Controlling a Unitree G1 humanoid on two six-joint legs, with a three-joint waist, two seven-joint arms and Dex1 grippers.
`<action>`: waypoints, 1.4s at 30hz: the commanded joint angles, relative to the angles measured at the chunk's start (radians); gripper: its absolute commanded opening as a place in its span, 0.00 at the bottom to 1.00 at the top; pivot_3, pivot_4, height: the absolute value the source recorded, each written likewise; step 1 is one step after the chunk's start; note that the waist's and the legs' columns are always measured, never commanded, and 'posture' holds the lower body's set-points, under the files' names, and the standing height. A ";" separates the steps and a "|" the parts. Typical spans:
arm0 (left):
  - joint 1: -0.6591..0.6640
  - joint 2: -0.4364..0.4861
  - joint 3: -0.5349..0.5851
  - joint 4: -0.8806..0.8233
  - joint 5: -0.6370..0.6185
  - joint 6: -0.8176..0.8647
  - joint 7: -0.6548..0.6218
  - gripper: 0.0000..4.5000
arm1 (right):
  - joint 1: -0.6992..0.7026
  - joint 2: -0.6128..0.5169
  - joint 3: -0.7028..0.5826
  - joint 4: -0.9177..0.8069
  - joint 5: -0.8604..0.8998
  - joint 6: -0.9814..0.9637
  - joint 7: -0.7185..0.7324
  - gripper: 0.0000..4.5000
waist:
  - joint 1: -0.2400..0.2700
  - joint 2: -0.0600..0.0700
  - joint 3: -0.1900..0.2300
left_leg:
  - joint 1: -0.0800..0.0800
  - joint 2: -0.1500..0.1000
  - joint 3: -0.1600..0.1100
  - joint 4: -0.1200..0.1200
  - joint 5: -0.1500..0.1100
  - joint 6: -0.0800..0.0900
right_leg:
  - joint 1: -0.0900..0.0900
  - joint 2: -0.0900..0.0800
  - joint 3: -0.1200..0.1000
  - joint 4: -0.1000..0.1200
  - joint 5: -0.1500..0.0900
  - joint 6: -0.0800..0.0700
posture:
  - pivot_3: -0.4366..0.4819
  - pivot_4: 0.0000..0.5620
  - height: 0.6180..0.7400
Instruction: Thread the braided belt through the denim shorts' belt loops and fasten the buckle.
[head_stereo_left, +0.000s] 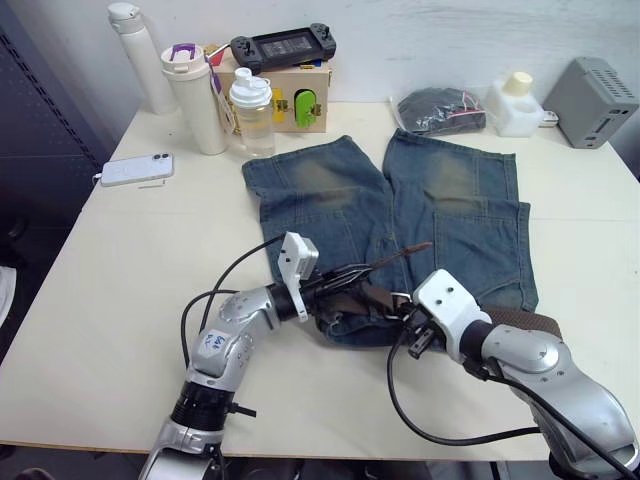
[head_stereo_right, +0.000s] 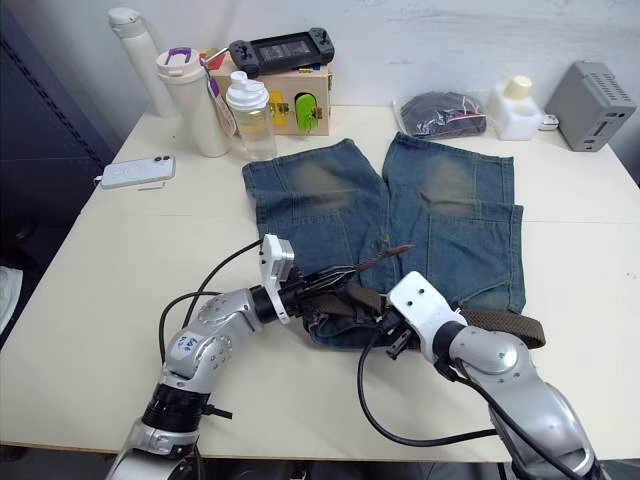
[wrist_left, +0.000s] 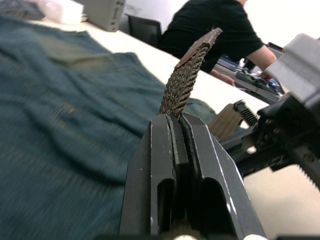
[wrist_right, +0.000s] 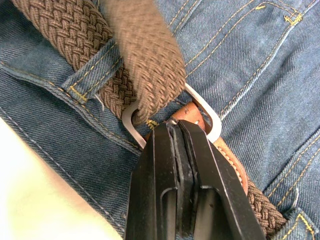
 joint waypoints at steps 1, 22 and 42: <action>0.000 -0.012 0.004 -0.060 -0.017 -0.006 0.014 0.00 | -0.036 0.065 -0.143 -0.027 0.088 0.037 0.015 0.01 | -0.003 0.000 0.000 | 0.000 0.000 0.000 0.000 0.000 0.000 | -0.001 0.000 0.000 0.001 0.000 0.000 | 0.48 0.27 0.59; 0.006 -0.027 -0.008 -0.059 -0.010 -0.019 0.032 0.00 | -0.015 0.006 -0.143 -0.044 0.193 0.066 -0.057 0.01 | -0.006 0.000 0.000 | 0.000 0.001 0.001 -0.002 0.000 0.000 | -0.002 0.000 0.000 0.001 0.000 0.000 | 0.48 0.27 0.59; 0.005 -0.026 -0.021 -0.055 0.001 -0.022 0.034 0.00 | -0.078 -0.002 -0.002 0.011 0.195 0.007 -0.095 0.01 | -0.008 0.000 0.000 | -0.001 0.001 0.001 -0.002 0.000 0.000 | -0.002 0.001 0.000 0.000 0.000 0.000 | 0.48 0.27 0.59</action>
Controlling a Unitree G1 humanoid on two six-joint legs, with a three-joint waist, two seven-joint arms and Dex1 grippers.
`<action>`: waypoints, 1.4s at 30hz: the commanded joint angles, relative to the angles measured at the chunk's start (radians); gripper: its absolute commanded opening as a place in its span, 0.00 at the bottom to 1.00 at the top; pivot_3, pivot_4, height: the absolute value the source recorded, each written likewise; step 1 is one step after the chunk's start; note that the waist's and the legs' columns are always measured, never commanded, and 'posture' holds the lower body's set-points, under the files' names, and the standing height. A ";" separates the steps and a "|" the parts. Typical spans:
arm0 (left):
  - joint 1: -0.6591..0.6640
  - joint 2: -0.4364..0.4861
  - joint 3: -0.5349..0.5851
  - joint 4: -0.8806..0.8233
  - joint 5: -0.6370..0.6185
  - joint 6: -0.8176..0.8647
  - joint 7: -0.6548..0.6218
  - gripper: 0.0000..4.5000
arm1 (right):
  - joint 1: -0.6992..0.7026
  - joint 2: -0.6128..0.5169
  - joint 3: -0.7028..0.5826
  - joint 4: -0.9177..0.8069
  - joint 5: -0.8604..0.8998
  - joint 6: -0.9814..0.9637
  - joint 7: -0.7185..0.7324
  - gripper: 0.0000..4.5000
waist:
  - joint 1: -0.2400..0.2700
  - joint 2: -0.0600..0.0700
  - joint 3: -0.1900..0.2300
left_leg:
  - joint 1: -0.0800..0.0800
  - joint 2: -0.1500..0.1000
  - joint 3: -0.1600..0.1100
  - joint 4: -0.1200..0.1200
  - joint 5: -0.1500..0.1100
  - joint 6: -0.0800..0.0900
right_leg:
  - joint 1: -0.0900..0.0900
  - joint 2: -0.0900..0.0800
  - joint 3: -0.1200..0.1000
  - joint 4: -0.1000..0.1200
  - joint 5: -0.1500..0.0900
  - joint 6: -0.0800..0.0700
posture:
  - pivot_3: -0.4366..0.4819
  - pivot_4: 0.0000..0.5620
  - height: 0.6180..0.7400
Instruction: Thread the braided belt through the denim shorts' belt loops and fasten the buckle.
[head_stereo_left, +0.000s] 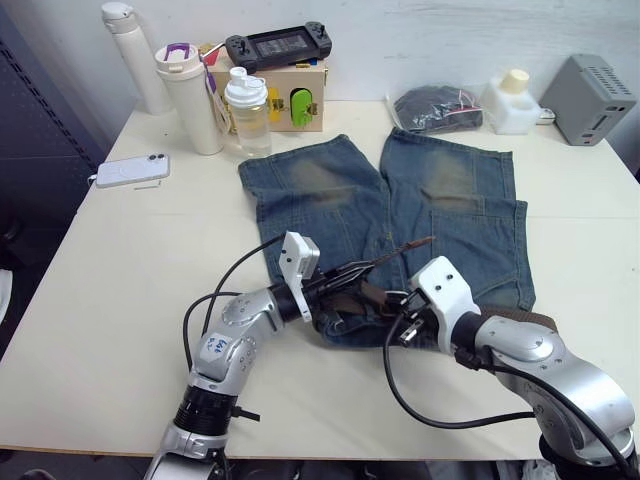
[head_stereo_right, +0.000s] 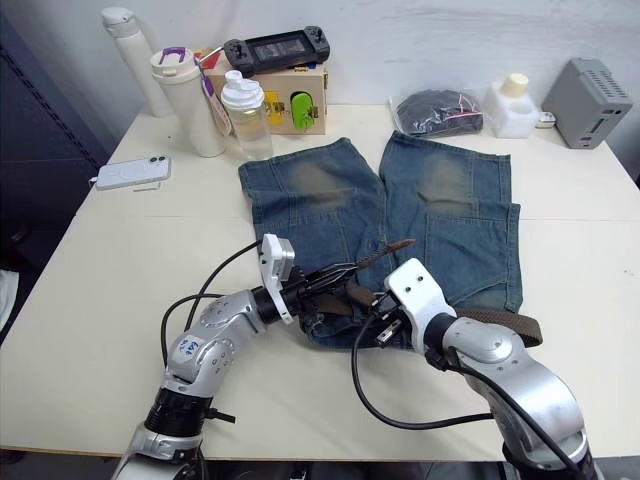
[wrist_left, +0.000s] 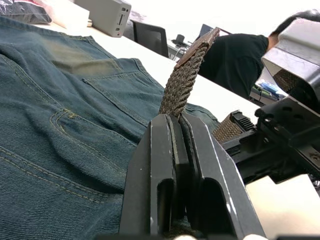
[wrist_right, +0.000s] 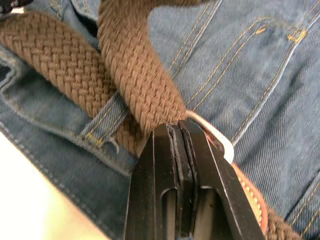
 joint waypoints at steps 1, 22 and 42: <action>0.003 -0.001 -0.009 -0.032 0.002 -0.016 -0.003 0.00 | -0.009 -0.036 -0.012 -0.023 0.017 -0.016 0.020 0.01 | 0.000 0.000 0.000 | 0.000 0.000 0.000 0.000 0.000 0.000 | 0.000 0.000 0.000 0.000 0.000 0.000 | 0.48 0.27 0.59; -0.001 0.029 -0.011 -0.018 0.002 -0.036 -0.043 0.00 | -0.322 -0.377 -0.003 0.317 0.284 -0.037 0.478 0.01 | 0.001 0.000 0.001 | -0.001 0.001 0.000 0.000 -0.001 0.001 | 0.001 -0.003 0.000 -0.005 0.000 0.000 | 0.48 0.27 0.59; 0.022 0.027 -0.009 -0.038 0.008 -0.056 -0.008 0.00 | -0.408 -0.403 0.164 0.458 0.149 -0.190 0.564 0.01 | 0.003 0.000 0.001 | -0.001 0.000 0.000 0.000 -0.001 0.001 | 0.000 -0.002 -0.001 -0.005 0.000 0.000 | 0.48 0.27 0.59</action>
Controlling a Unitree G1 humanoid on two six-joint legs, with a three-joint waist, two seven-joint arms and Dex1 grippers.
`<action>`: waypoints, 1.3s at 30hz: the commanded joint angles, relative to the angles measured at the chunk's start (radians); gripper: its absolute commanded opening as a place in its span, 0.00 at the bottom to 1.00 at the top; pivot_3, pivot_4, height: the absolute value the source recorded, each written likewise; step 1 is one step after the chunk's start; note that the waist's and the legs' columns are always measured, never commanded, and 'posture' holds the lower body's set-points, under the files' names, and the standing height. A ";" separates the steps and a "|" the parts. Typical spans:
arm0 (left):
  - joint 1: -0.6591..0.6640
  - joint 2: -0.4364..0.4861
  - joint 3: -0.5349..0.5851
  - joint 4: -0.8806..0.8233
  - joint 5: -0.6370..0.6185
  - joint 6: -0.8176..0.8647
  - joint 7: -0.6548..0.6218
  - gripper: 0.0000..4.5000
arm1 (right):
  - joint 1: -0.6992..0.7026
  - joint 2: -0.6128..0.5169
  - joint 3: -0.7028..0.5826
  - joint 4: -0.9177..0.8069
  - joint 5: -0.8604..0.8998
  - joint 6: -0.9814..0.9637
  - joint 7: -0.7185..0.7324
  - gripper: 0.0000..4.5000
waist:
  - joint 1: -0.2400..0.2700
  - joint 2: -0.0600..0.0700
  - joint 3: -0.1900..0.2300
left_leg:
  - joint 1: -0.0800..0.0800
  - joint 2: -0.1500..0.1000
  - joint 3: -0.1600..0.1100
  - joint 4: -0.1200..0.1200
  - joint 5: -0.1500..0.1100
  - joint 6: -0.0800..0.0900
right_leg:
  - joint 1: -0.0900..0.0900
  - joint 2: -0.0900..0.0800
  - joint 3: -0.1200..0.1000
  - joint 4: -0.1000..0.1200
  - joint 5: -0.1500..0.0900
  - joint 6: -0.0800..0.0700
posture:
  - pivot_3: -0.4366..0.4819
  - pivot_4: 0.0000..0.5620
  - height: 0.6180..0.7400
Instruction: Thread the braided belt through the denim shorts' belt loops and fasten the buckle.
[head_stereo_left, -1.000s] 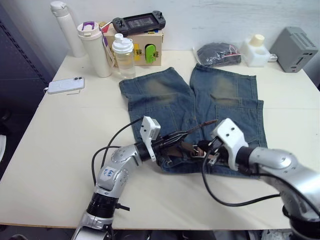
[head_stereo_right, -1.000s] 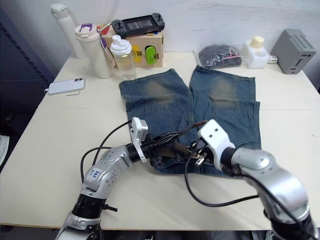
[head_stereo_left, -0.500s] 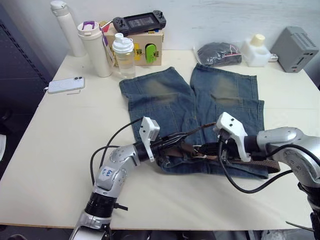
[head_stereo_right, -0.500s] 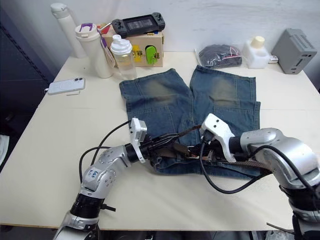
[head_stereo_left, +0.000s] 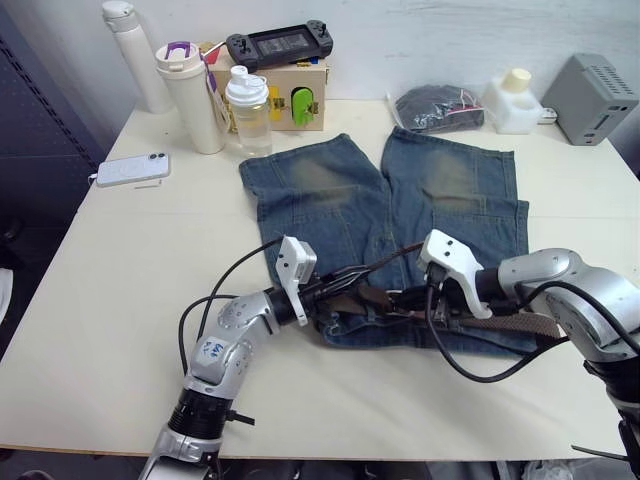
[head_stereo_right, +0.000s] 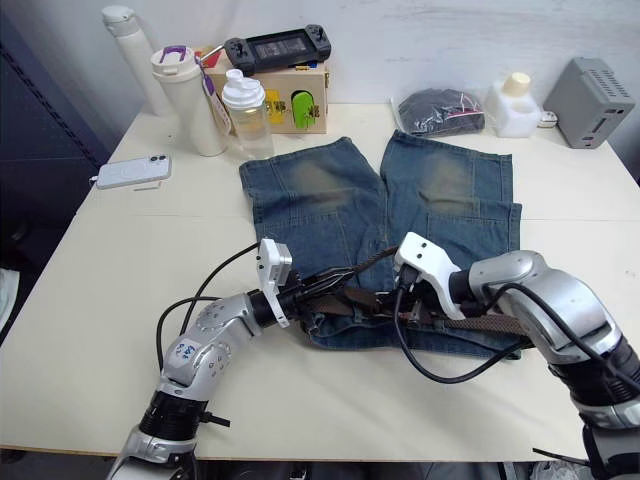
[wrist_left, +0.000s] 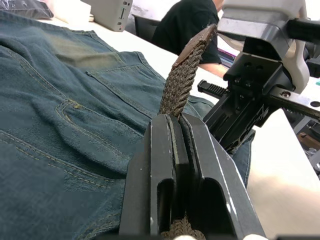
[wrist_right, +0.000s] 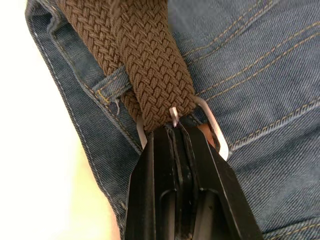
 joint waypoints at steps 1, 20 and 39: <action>0.002 -0.004 0.001 -0.037 0.005 -0.024 0.001 0.00 | -0.019 -0.014 -0.004 -0.004 -0.015 -0.023 0.022 0.01 | 0.000 0.000 0.000 | 0.000 0.000 0.000 0.000 0.000 0.000 | 0.000 0.000 0.000 0.000 0.000 0.000 | 0.48 0.27 0.59; -0.008 -0.016 0.000 -0.017 0.018 -0.041 0.008 0.00 | -0.036 0.031 0.171 0.039 -0.143 -0.066 0.073 0.01 | -0.004 0.000 0.000 | 0.000 0.001 0.000 0.000 0.000 -0.001 | 0.000 0.000 -0.001 0.000 0.000 0.000 | 0.48 0.27 0.59; -0.369 0.022 -0.028 0.345 0.069 -0.196 -0.316 0.00 | -0.130 0.121 0.477 0.162 -0.376 -0.128 0.252 0.01 | -0.026 -0.015 -0.012 | 0.004 0.005 0.001 0.000 -0.002 -0.004 | 0.003 0.002 -0.003 0.000 0.000 0.000 | 0.48 0.27 0.59</action>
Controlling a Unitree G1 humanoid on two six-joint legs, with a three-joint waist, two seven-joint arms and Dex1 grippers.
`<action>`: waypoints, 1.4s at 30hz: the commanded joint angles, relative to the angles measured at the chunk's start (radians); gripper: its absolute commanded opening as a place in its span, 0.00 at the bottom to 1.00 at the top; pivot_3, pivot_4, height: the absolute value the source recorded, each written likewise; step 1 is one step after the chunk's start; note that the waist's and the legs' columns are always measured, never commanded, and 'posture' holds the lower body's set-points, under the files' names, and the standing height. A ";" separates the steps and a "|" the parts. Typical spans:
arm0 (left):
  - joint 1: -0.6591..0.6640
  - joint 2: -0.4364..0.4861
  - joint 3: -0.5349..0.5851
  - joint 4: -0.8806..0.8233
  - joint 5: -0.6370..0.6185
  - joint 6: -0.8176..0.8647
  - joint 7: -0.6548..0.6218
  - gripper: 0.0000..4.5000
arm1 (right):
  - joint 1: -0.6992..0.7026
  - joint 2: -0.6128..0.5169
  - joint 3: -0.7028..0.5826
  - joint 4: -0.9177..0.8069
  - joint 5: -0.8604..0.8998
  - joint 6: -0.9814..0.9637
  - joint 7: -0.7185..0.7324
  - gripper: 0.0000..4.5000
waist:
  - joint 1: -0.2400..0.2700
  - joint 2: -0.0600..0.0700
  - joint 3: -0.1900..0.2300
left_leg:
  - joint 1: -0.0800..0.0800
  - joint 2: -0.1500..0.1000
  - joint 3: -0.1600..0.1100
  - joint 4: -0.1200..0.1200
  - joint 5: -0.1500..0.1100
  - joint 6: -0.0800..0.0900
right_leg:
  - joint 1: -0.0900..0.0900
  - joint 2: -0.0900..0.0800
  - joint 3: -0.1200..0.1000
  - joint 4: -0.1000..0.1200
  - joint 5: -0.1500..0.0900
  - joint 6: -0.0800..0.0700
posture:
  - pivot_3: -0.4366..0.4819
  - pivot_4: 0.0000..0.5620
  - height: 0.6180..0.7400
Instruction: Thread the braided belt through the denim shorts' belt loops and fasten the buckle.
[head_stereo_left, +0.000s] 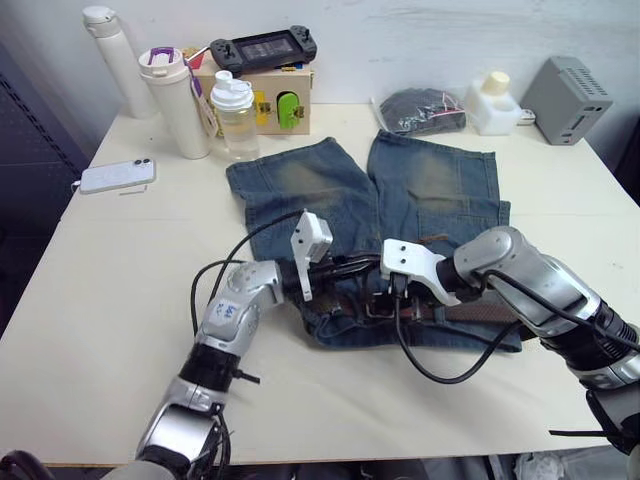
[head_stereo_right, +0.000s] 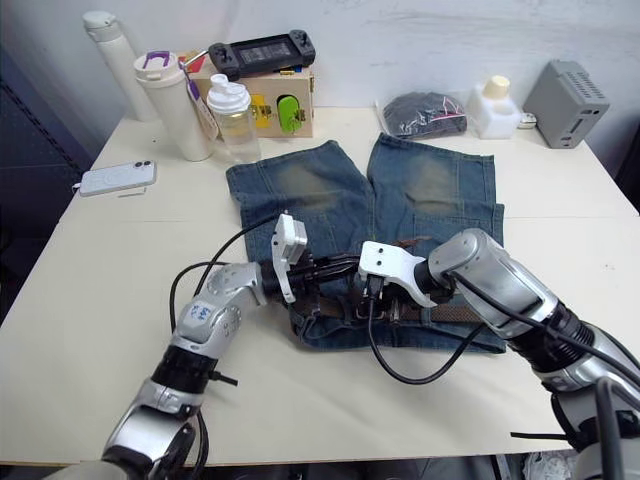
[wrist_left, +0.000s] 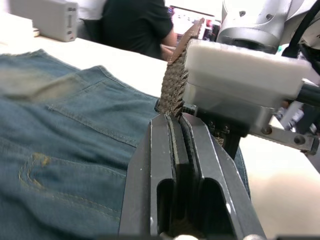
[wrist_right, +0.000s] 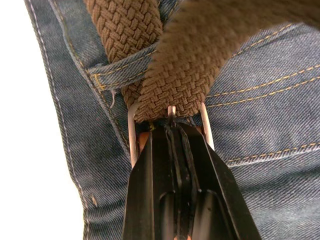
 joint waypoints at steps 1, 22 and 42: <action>-0.109 -0.012 0.005 0.072 0.008 -0.082 -0.088 0.00 | 0.065 0.036 0.160 0.046 -0.046 -0.003 0.042 0.01 | 0.000 -0.002 -0.001 | 0.000 0.000 0.000 0.000 0.000 0.000 | 0.000 0.000 0.000 0.000 0.000 0.000 | 0.48 0.27 0.59; -0.583 -0.167 0.063 0.592 0.085 -0.355 -0.350 0.00 | 0.128 0.112 0.193 0.061 -0.183 -0.040 0.104 0.01 | -0.009 -0.007 -0.006 | 0.003 0.002 -0.001 0.000 -0.001 -0.002 | 0.004 0.001 -0.001 -0.001 0.000 0.000 | 0.48 0.27 0.59; -0.814 -0.209 0.114 0.878 0.124 -0.520 -0.498 0.00 | 0.158 0.126 0.196 0.023 -0.215 -0.036 0.118 0.01 | -0.009 -0.007 -0.006 | 0.003 0.002 -0.001 0.000 -0.002 -0.002 | 0.004 0.000 -0.002 -0.001 0.000 0.000 | 0.48 0.27 0.59</action>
